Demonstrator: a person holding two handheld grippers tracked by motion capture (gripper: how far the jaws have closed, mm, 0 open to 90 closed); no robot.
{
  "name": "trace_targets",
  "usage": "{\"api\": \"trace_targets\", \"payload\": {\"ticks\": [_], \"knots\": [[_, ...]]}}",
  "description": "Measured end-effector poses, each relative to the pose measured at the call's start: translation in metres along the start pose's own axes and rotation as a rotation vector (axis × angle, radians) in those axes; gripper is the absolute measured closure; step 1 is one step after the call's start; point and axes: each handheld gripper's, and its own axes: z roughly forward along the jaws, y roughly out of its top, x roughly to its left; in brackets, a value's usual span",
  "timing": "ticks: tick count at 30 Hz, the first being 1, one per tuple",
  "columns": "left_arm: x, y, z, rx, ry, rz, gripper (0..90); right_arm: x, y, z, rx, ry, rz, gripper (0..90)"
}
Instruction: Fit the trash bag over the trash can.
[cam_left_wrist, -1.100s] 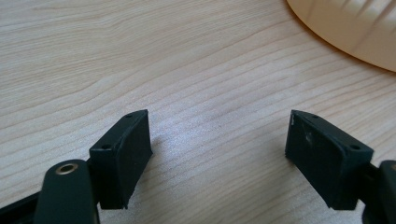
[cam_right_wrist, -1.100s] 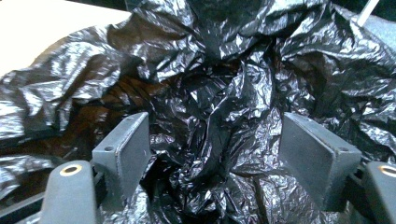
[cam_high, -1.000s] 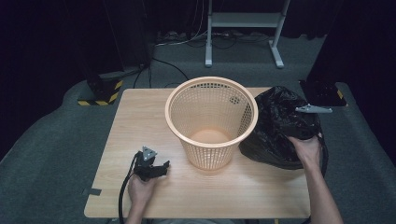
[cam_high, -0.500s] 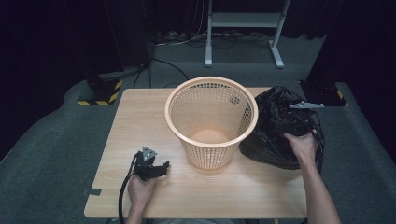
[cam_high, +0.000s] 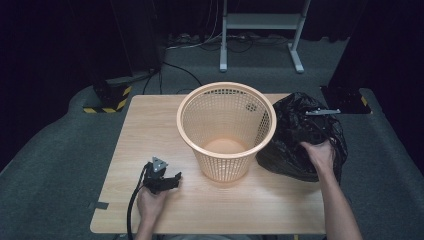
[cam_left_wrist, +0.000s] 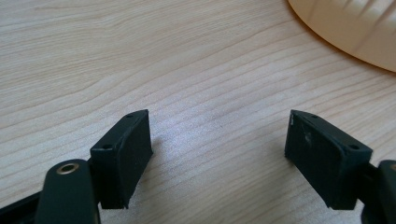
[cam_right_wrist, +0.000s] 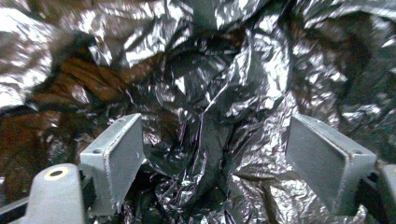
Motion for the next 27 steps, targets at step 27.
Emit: {"api": "trace_targets", "payload": {"ticks": [27], "knots": [[0.0, 0.0, 0.0, 0.0, 0.0, 0.0, 22.8, -0.002, -0.008, 0.044, 0.161, -0.013, 0.031, 21.1]]}}
